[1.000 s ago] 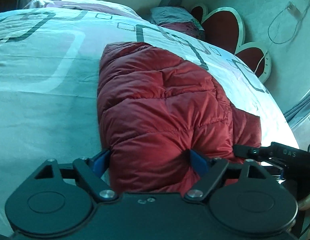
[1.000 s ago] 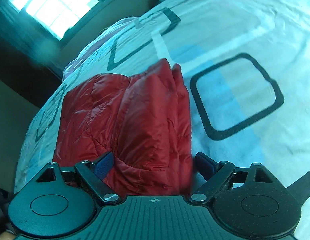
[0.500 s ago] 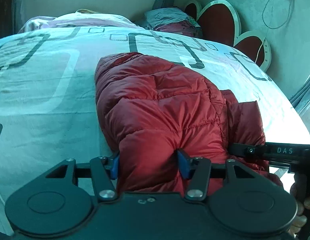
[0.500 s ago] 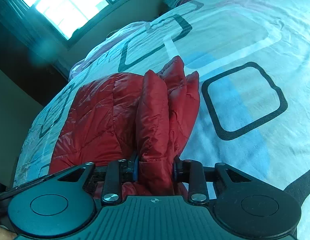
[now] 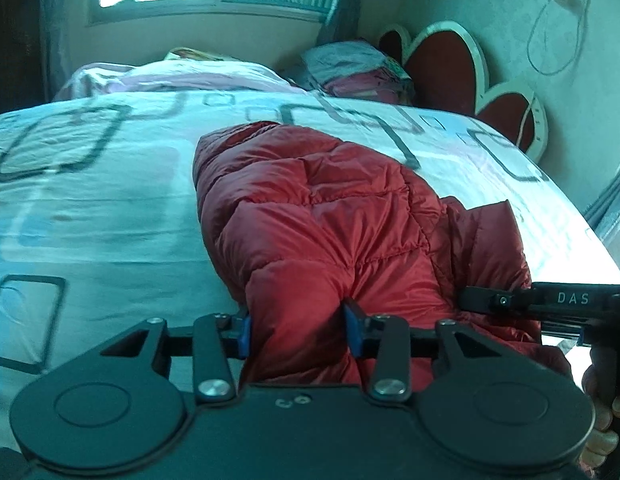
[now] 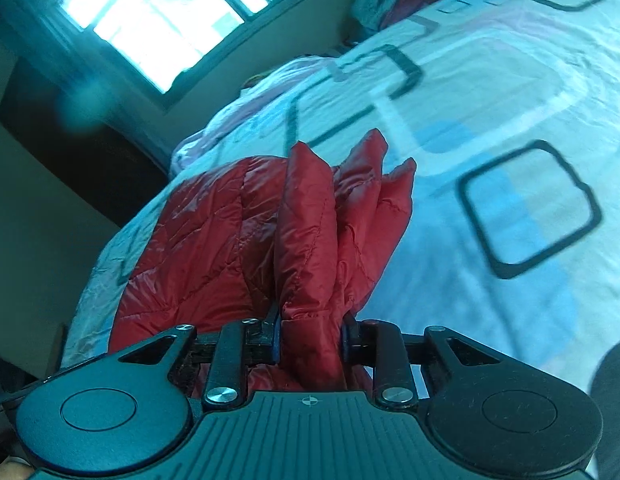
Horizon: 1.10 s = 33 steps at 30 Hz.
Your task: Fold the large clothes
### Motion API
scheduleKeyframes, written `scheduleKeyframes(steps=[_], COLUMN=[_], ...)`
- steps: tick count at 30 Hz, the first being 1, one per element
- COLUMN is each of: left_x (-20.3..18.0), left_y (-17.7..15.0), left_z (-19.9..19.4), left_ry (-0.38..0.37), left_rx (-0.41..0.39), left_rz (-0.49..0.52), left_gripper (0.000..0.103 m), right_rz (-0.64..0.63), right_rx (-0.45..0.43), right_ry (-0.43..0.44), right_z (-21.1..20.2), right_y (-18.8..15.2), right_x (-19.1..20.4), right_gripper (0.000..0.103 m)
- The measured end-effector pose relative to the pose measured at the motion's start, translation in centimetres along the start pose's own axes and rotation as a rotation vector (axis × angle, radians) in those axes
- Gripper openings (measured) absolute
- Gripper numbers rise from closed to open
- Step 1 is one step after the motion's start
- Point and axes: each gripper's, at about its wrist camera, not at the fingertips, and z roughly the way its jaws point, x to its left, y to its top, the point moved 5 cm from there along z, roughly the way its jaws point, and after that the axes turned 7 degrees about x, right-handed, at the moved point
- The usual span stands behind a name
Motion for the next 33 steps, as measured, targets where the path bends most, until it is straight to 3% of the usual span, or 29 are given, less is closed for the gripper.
scheduleKeyframes(steps=[8,20,27,30,32,33], left_x=[9.5,31.8,38.9,40.0,40.4,40.3], left_y=[1.8,6.4,6.1,4.1,3.1,3.2], left_z=[-3.7,-4.6,-1.9,0.5,0.2,-0.1], left_ry=[0.057,0.112,0.171,0.21,0.22,0.221], left_rx=[-0.065,-0.088,-0.105,-0.09,-0.116,-0.117], left_rz=[-0.055,-0.103,-0.028,0.021,0.043,0.04], left_gripper=[0.041,0.041,0.043,0.058,0.063,0.064], right_rz=[-0.063,-0.106,-0.105,-0.076,-0.057,-0.063], right_rx=[0.007,0.046,0.081,0.104,0.087,0.07], right_ry=[0.074,0.127,0.101,0.068,0.017,-0.01], right_z=[5.4,23.1,32.6,35.5,36.3,36.2], right_y=[0.5,-0.7,-1.0,-1.4,-1.3,-1.0], right_x=[9.8,28.4,31.9,30.6,29.9,29.7], right_gripper=[0.025,0.025,0.025,0.027,0.053,0.056])
